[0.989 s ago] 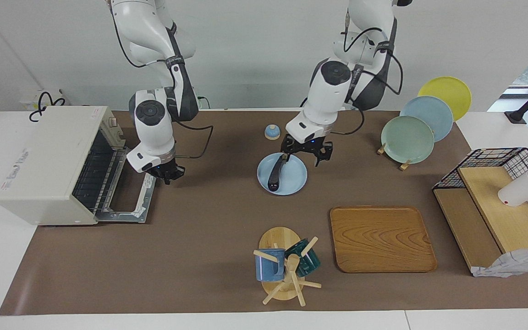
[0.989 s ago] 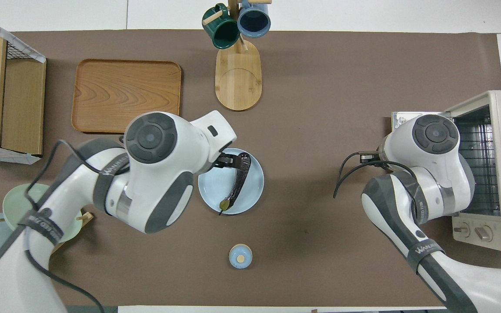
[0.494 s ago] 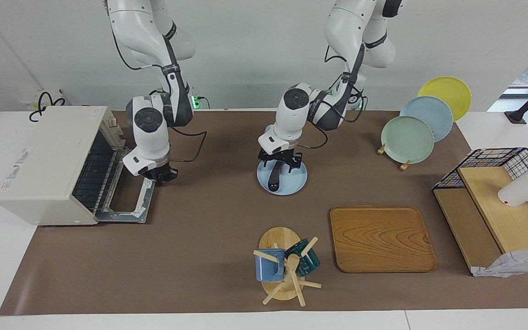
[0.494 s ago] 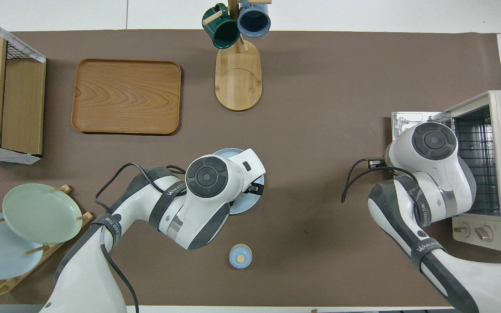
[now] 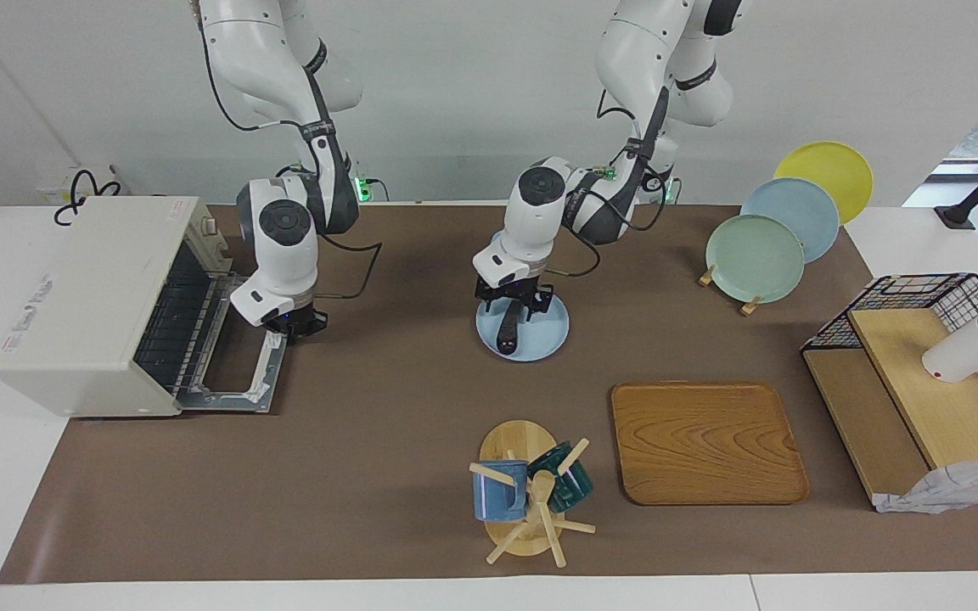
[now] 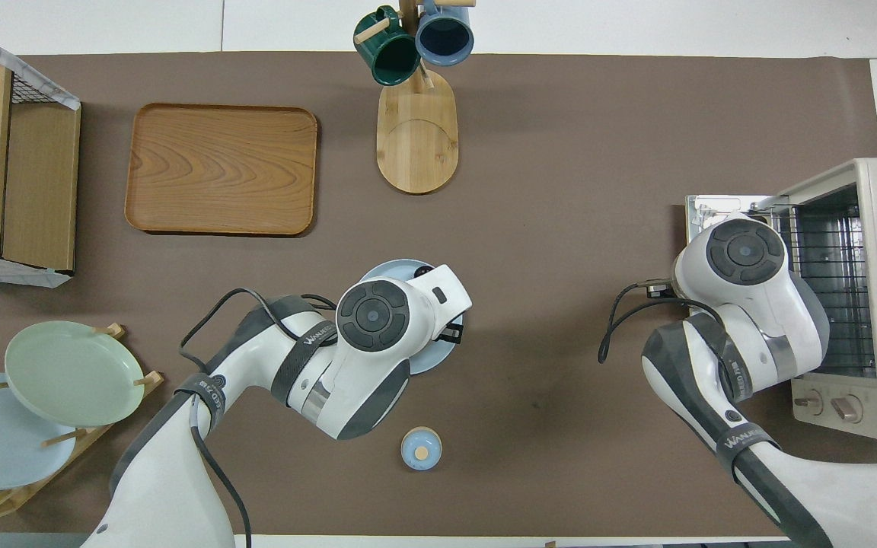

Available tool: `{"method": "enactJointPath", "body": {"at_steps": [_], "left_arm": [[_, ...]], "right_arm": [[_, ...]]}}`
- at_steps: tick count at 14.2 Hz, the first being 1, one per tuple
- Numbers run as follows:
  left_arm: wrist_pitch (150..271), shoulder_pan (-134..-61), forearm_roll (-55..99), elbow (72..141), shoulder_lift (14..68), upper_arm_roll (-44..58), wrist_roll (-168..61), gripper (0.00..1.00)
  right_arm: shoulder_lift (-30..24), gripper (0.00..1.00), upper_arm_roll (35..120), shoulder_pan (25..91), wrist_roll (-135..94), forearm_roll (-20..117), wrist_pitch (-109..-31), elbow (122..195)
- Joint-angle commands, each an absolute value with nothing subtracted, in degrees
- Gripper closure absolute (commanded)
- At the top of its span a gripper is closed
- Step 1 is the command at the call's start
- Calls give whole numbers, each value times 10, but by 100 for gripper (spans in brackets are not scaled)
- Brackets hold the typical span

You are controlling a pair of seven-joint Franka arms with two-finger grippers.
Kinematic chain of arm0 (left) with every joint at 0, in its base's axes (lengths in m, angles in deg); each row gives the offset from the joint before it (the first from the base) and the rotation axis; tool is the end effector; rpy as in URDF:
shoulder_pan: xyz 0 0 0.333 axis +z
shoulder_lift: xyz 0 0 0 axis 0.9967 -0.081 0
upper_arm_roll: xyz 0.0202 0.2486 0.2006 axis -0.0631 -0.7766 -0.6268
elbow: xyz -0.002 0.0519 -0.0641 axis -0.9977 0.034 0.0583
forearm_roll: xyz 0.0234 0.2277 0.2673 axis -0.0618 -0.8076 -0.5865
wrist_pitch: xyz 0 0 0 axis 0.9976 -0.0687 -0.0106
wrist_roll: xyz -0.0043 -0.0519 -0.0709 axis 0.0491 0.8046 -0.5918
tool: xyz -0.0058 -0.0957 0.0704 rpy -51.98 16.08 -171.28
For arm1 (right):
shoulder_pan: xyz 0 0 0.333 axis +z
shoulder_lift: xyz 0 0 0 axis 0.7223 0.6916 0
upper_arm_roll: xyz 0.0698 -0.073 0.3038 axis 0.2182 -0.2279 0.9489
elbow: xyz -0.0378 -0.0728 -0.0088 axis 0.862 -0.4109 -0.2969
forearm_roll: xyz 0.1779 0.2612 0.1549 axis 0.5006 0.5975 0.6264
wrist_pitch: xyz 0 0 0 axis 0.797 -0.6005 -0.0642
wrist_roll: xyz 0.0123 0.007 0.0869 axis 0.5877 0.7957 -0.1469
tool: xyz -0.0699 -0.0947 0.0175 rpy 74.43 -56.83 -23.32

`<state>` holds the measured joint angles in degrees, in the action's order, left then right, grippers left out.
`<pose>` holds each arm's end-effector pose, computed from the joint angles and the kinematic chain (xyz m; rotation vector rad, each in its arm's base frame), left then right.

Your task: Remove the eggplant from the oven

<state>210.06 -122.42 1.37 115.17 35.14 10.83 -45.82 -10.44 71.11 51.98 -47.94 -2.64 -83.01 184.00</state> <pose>0.4108 -0.3898 0.3269 2.9994 -0.4360 0.0093 0.4956 0.0457 0.3207 2.8687 0.0306 -0.0662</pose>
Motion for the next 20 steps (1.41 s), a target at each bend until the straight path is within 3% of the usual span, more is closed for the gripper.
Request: {"method": "enactJointPath", "body": {"at_steps": [1,6,10,13,15,18,20], "left_arm": [[2116,-1232,19,1161,353,98,-445,100],[2039,-1183,19,1129,390,97,-453,100],[1903,-1060,20,1004,383,97,-528,100],[1938,-975,28,978,356,97,-573,100],[1968,-945,28,968,317,97,-608,100],[1973,-912,22,858,209,94,-631,100],[1980,-882,12,830,172,97,-652,100]], "right_arm": [[-127,100,709,508,-426,-47,-775,1802],[-160,100,707,470,-324,-43,-702,1755],[-194,100,707,441,-262,-37,-666,1753],[-215,100,706,421,-227,-31,-643,1753],[-227,100,706,411,-205,-19,-638,1752],[-246,100,705,408,-185,17,-593,1728],[-255,100,699,406,-164,62,-539,1692]]}}
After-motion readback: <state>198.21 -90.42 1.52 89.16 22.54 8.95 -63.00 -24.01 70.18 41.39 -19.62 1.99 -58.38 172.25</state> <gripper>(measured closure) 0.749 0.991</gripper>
